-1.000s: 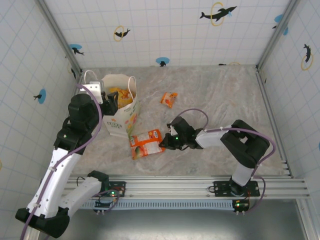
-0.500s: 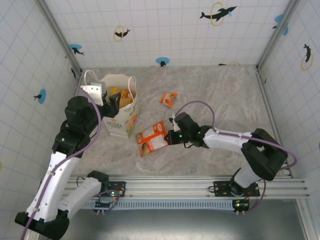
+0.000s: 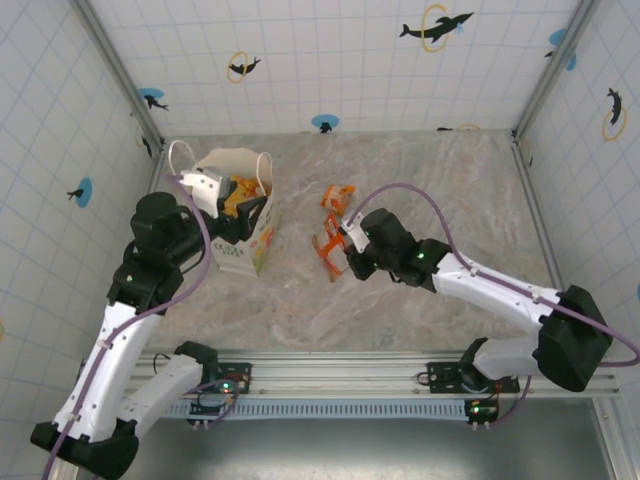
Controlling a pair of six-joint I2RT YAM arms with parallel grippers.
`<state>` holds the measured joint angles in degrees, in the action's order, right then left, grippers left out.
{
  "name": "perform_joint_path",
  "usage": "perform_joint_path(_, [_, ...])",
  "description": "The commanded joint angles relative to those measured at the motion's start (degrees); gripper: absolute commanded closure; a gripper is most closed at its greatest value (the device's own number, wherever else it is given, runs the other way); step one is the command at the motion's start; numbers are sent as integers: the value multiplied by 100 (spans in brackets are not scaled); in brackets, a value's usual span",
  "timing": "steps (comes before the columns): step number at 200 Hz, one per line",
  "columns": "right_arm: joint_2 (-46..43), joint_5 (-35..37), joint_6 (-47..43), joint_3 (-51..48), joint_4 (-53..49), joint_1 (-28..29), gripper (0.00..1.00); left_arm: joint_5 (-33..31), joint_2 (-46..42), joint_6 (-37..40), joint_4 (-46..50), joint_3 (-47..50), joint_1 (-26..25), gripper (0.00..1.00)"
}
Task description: Place the snacks into the paper bag
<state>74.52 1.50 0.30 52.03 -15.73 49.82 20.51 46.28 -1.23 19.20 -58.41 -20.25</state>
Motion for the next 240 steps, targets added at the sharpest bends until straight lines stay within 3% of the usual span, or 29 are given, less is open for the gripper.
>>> perform_joint_path(1, [-342,118,-1152,382,-42,10,100,606,38,229,-257,110,-14,23])
perform_joint_path(39, [-629,-23,-2272,573,-129,10,100,1181,82,328,-381,199,-16,24])
perform_joint_path(74, [-870,-319,-3054,637,-128,15,100,2117,189,1099,-200,494,-7,25])
perform_joint_path(136, [-871,-543,-3155,1061,14,-77,100,3282,488,1609,73,620,-12,26])
perform_joint_path(211, [-712,-581,-2495,1561,532,-172,100,3300,690,1225,-423,902,-39,30])
perform_joint_path(240, [-490,-485,-2086,2013,435,-200,100,3129,875,1108,-575,967,-371,32])
